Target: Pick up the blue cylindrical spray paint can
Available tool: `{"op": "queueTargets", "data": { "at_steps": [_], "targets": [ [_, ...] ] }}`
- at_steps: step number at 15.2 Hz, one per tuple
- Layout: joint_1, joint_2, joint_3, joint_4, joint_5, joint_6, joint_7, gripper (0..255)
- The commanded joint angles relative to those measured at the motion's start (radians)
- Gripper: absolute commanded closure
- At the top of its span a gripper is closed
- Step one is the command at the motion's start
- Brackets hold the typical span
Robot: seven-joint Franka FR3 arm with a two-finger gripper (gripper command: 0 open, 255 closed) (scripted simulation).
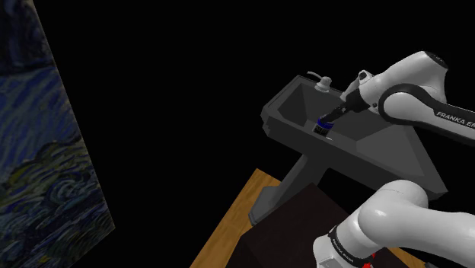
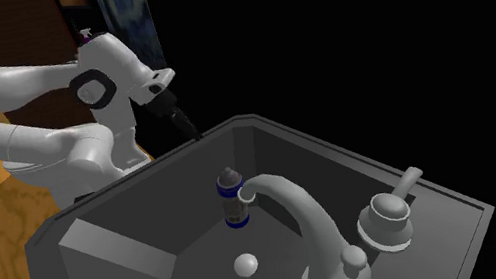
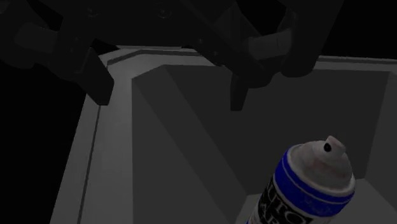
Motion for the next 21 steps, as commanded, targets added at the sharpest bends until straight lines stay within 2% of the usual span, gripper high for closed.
{"op": "queueTargets", "data": {
  "at_steps": [1,4,6,8,11,18,20,21],
  "targets": [
    [-0.006,-0.003,-0.097,-0.032,-0.044,0.113,-0.093,0],
    [0.012,0.023,-0.265,-0.051,-0.099,0.274,-0.240,0],
    [0.051,0.049,-0.388,-0.043,-0.125,0.376,-0.344,0],
    [0.117,0.071,-0.518,-0.019,-0.143,0.467,-0.450,0],
    [0.247,0.073,-0.706,0.040,-0.157,0.566,-0.603,0],
    [0.273,0.112,-0.804,-0.003,-0.188,0.662,-0.642,0],
    [0.276,0.115,-0.812,-0.007,-0.190,0.670,-0.646,0],
    [0.275,0.115,-0.815,-0.008,-0.191,0.672,-0.647,255]
  ]
}}
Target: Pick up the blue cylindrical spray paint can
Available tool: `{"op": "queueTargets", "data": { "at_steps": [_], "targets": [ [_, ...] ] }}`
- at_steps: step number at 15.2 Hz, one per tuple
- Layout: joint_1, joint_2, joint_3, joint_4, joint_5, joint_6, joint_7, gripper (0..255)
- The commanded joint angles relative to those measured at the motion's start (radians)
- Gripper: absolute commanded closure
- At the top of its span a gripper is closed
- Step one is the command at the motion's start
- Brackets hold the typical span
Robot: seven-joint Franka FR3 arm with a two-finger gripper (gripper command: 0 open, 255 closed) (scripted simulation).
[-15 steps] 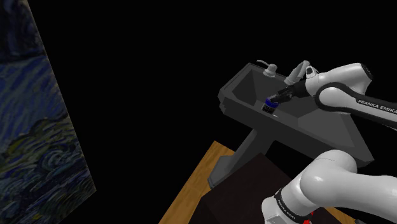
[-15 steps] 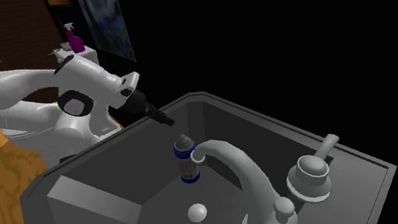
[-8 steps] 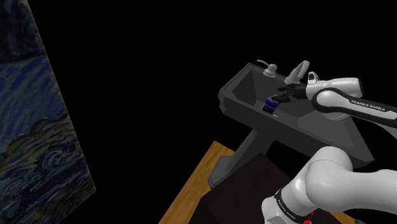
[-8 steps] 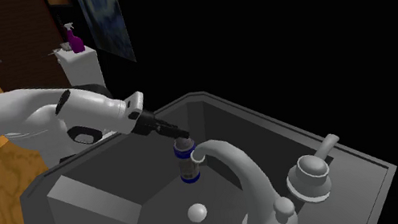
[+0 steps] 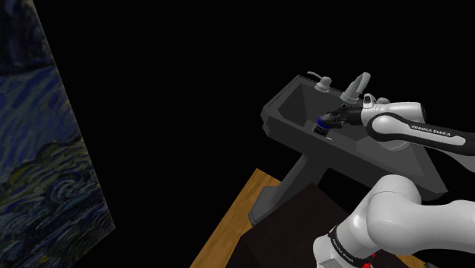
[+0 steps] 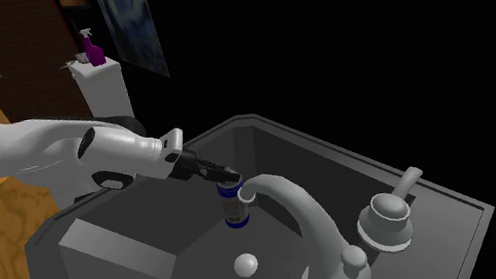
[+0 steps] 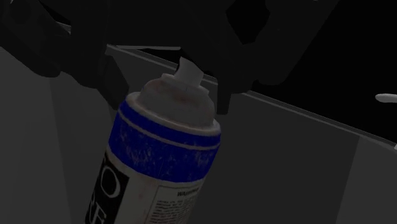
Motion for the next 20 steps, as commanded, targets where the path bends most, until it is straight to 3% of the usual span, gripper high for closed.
{"op": "queueTargets", "data": {
  "at_steps": [1,9,20],
  "targets": [
    [0.002,0.003,-0.005,-0.001,-0.001,0.004,-0.002,255],
    [0.002,0.001,-0.002,0.001,0.000,0.000,-0.001,255],
    [-0.032,-0.059,0.146,0.073,0.045,-0.150,0.062,255]
  ]
}}
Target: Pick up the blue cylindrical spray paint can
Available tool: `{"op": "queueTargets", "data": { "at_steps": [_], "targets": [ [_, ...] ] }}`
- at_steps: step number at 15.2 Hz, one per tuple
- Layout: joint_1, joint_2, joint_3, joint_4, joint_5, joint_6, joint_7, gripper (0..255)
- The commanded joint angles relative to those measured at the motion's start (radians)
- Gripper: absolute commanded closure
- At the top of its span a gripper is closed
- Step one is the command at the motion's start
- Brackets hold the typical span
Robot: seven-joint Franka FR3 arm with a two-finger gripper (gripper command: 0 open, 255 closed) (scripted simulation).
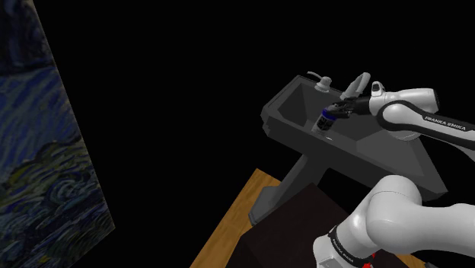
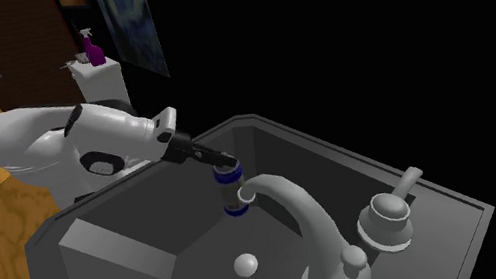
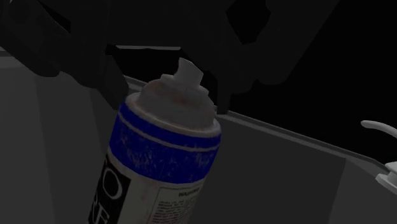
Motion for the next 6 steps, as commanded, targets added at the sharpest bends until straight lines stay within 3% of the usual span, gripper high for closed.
{"op": "queueTargets", "data": {
  "at_steps": [1,6],
  "targets": [
    [-0.003,-0.009,0.024,0.014,0.008,-0.025,0.010,255],
    [-0.005,-0.020,0.059,0.041,0.022,-0.065,0.026,255]
  ]
}}
